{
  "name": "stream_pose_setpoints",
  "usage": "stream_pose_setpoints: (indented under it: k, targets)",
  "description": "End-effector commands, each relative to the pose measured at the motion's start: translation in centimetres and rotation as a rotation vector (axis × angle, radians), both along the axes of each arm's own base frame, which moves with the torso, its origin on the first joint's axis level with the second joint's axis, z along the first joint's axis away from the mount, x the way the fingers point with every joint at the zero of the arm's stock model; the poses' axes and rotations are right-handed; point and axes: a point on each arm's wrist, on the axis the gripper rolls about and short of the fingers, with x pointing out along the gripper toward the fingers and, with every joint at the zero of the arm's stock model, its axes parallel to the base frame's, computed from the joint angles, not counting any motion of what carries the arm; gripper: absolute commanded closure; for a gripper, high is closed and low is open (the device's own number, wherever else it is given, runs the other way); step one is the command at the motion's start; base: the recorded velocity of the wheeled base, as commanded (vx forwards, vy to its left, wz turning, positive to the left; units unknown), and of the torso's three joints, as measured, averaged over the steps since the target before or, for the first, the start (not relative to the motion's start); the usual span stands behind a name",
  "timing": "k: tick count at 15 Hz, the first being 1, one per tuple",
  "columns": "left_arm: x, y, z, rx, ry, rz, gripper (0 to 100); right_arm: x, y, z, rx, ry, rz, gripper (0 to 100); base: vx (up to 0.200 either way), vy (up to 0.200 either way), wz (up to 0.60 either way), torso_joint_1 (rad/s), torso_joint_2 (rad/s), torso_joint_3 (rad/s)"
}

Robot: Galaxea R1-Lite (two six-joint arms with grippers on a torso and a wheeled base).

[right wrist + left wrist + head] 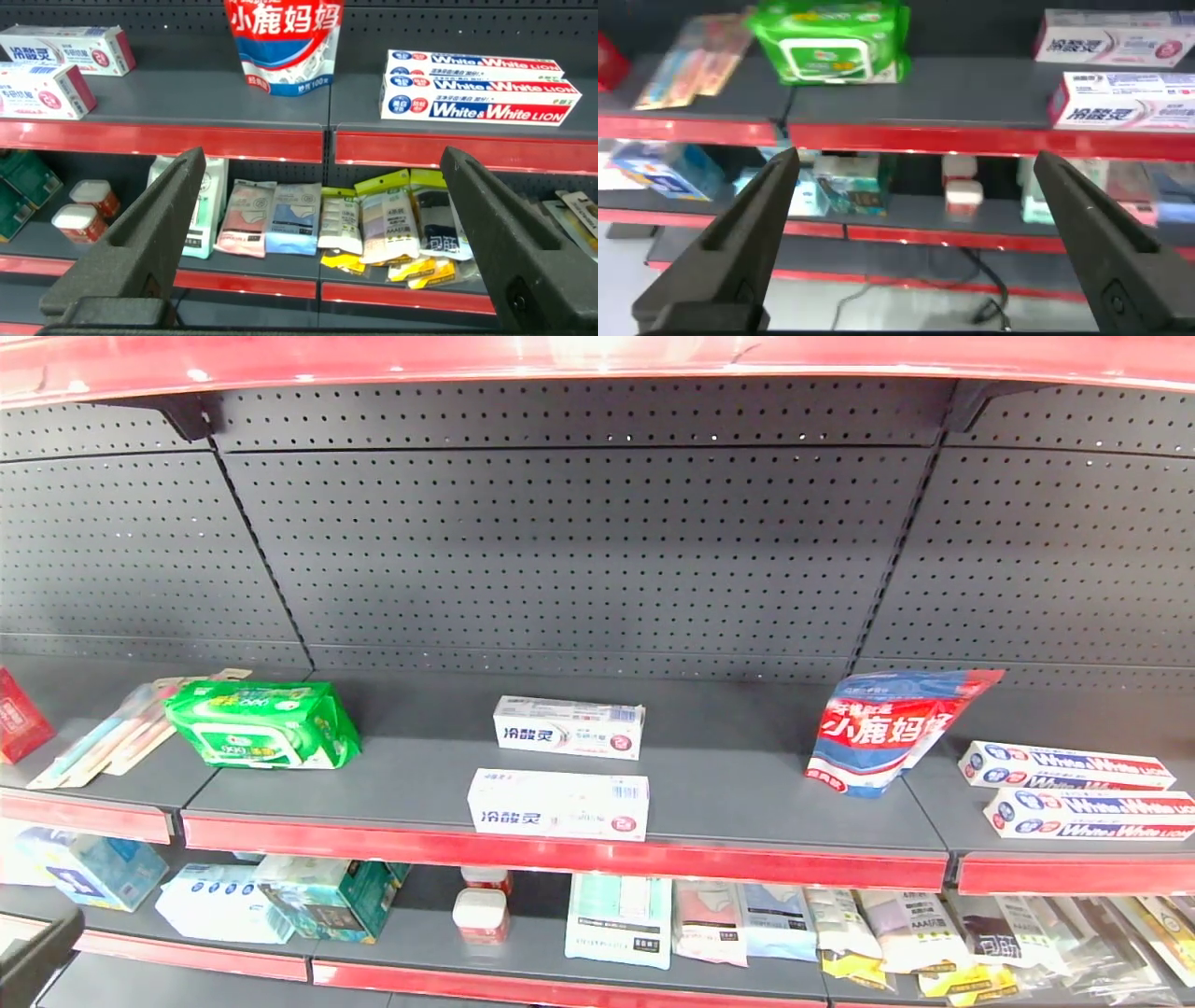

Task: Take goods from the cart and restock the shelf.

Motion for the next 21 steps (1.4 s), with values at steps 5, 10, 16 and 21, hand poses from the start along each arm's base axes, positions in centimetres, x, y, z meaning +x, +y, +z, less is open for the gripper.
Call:
stream_pose_setpoints:
  k: [5, 10, 16, 21]
  targets:
    - [-5.4, 0.4, -6.8, -0.007, -0.109, 0.066, 0, 0.0, 0.0, 0.0, 0.001, -0.001, 0.000, 0, 0.000, 0.000, 0.00, 0.000, 0.00, 0.000]
    - [-5.2, 0.3, -9.3, -0.013, -0.148, 0.155, 0, 0.0, 0.0, 0.0, 0.001, -0.001, 0.000, 0, 0.000, 0.000, 0.00, 0.000, 0.00, 0.000]
    - [-4.4, 0.2, -9.7, -0.029, -0.263, 0.119, 0, 0.0, 0.0, 0.0, -0.001, 0.001, 0.000, 0, 0.000, 0.000, 0.00, 0.000, 0.00, 0.000]
    - [-4.4, 0.4, -9.7, -0.020, -0.265, 0.172, 0, 0.0, 0.0, 0.0, -0.004, 0.001, 0.000, 0, 0.000, 0.000, 0.00, 0.000, 0.00, 0.000]
